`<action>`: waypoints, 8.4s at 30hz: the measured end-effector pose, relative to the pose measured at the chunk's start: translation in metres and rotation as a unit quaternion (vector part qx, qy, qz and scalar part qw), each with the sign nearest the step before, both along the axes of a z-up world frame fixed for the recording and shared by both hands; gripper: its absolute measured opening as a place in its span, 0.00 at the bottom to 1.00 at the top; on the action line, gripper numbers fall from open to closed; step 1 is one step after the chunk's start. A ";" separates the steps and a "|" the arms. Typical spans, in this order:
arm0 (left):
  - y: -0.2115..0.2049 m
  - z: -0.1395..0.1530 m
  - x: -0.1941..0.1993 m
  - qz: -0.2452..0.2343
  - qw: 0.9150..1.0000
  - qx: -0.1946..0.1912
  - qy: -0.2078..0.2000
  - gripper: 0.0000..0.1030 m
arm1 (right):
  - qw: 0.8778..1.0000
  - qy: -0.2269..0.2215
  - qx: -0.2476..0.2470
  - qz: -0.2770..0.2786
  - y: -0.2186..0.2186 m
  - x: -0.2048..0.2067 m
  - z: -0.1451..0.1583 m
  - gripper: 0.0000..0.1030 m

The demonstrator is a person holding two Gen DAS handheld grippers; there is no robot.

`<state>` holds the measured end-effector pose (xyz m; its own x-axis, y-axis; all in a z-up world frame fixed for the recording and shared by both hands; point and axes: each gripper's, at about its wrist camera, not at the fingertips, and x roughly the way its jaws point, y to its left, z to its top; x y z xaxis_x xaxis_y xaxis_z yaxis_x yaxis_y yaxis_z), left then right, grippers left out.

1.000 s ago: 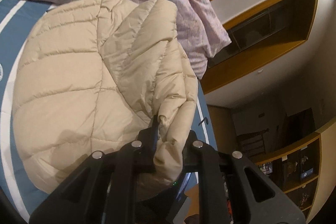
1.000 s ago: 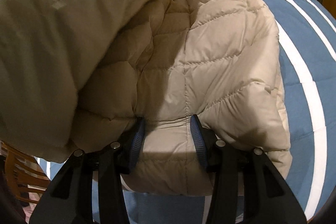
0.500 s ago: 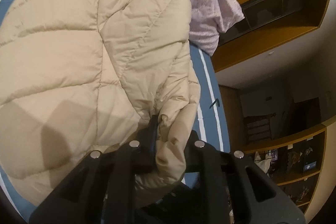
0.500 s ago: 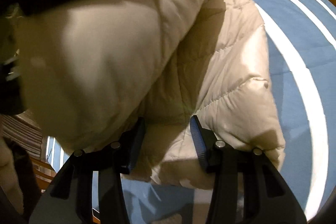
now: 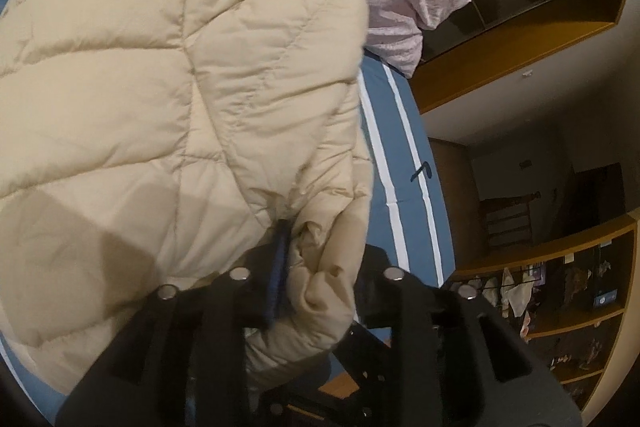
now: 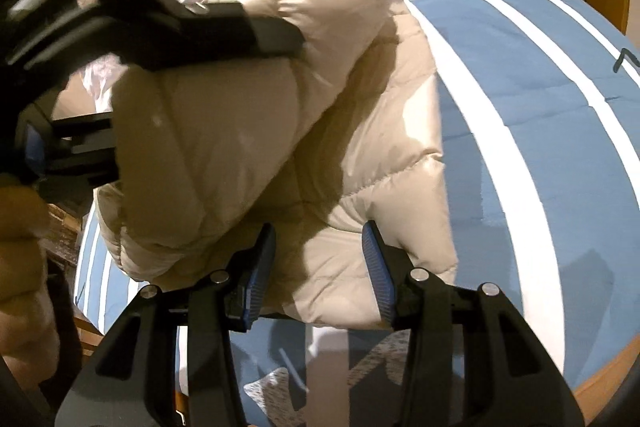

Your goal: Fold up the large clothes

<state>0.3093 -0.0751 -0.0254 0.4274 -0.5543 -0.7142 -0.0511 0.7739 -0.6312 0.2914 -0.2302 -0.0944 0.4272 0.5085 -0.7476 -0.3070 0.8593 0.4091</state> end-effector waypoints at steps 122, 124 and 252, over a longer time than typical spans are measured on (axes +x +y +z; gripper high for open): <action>0.074 0.003 0.030 0.133 0.917 0.368 -0.082 0.64 | 0.986 -0.093 -0.123 -0.068 0.017 0.102 0.018 0.48; 0.074 0.006 0.035 0.137 0.912 0.376 -0.089 0.64 | 0.985 -0.094 -0.123 -0.069 0.018 0.103 0.016 0.48; 0.179 -0.057 0.008 0.217 0.975 -0.032 0.021 0.50 | 0.955 0.176 0.236 0.034 -0.038 0.119 -0.041 0.43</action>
<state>0.3175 0.1036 -0.0825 0.6033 -0.3709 -0.7060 -0.3921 0.6330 -0.6675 0.4106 -0.2686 -0.1350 0.1447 0.8424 -0.5190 -0.1271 0.5360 0.8346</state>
